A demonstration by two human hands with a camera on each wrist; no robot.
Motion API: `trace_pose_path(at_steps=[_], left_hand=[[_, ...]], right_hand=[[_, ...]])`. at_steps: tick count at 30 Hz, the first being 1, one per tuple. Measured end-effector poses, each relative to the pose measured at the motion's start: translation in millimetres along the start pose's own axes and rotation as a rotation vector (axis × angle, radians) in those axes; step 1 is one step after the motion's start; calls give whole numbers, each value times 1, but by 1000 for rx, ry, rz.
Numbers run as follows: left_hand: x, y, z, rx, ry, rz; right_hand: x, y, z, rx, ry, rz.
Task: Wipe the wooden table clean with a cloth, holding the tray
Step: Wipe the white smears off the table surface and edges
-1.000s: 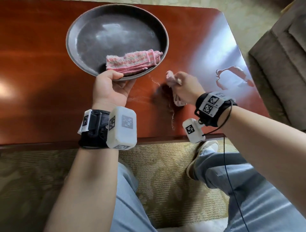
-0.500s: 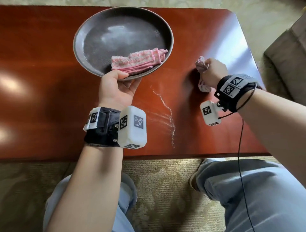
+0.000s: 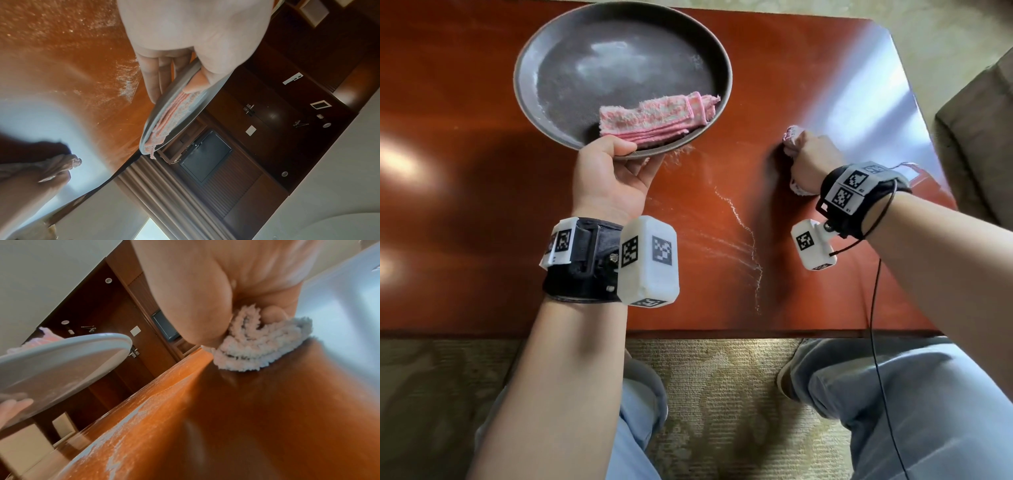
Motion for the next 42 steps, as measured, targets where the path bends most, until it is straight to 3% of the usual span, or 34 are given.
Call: trace_pose_path(at_steps=[10,17,21,24,28,34,42], left_hand=[[2,32,-13,-26,-15,32],[3,55,-30,-47,15,59],[4,66,-40,-66,19,64],[6,69,-45,-74,16,70],[9,70,-46,-67,10,58],[11,71,-42,-63,-3,45],[9,65,-34,-49,-20,40]], right_hand=[[0,-40,8,-89,25,-68],[10,-90,18,-39,3,-182],[6,-116,21,-140,-29,-286],[-14,-148,30,-96,-92,-478],[-43,-166,35,-136,-53,-616],[-88,-170,42,-137,-187,-777],[-119,-166,55,-161,-309,-829]])
Point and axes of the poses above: each hand's wrist, its own x-axis towards the middle knuckle, its own z-axis out of the palm, y = z × x, the point moved 8 cm from there along x, towards the middle knuckle, and after that the axes turned 7 degrees about -x, right-handed, at the moved point
